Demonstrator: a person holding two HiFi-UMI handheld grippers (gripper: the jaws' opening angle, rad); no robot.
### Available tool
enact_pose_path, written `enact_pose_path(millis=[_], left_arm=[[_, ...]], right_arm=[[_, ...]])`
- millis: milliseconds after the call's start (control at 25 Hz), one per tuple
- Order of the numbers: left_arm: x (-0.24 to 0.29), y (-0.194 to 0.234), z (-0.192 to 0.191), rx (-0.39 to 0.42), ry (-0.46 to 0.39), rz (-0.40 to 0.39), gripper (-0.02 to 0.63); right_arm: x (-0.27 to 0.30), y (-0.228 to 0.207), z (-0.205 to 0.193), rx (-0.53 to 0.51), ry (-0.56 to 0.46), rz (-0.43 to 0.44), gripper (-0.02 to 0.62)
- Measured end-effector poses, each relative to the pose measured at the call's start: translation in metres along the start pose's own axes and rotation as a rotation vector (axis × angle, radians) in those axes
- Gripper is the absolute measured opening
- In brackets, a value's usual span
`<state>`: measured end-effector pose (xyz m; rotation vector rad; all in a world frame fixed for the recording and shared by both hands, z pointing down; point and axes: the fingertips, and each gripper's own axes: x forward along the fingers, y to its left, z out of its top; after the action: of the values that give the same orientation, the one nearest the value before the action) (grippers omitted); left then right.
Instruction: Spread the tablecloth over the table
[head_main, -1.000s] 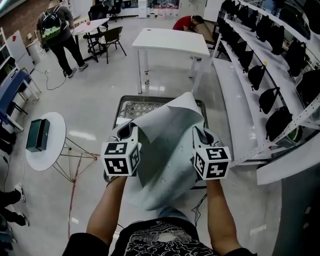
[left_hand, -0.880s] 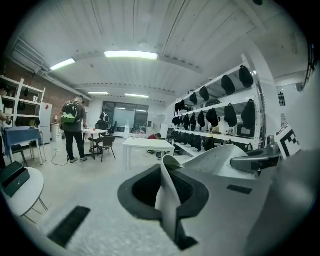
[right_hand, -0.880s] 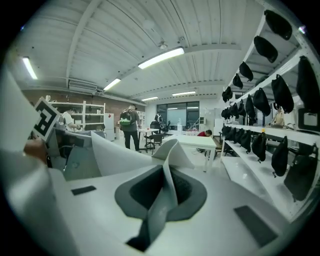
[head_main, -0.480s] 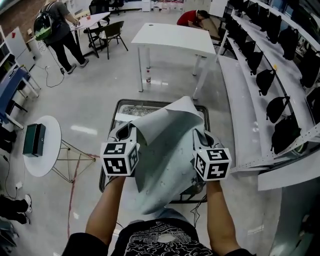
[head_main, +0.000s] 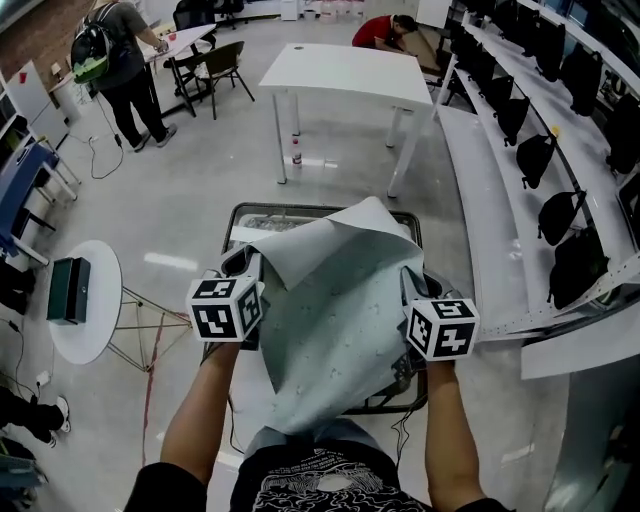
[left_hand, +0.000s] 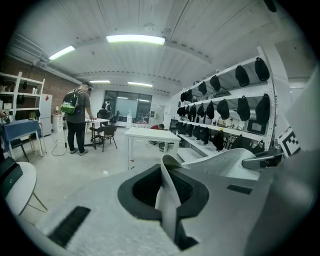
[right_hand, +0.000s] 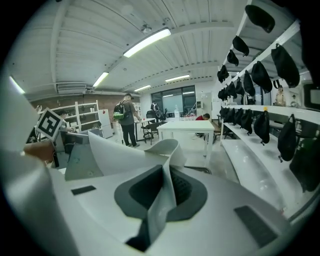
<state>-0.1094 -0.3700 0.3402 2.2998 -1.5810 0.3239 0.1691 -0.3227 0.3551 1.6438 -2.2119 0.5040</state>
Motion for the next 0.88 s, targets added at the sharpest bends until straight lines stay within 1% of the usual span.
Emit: enact_pose_path(millis=[280, 480, 680, 880], left_arm=[[0.020, 0.029, -0.007, -0.007, 0.048, -0.045, 0.008], [0.036, 0.052, -0.018, 0.010, 0.080, -0.067, 0.008], [0.047, 0.079, -0.029, 0.031, 0.106, -0.074, 0.009], [0.059, 0.105, -0.047, 0.054, 0.133, -0.063, 0.011]], right_arm=[[-0.009, -0.020, -0.007, 0.016, 0.088, -0.058, 0.020], [-0.004, -0.029, -0.016, 0.009, 0.115, -0.087, 0.020], [0.010, -0.039, -0.025, -0.034, 0.150, -0.119, 0.026], [0.033, -0.051, -0.040, -0.100, 0.175, -0.144, 0.031]])
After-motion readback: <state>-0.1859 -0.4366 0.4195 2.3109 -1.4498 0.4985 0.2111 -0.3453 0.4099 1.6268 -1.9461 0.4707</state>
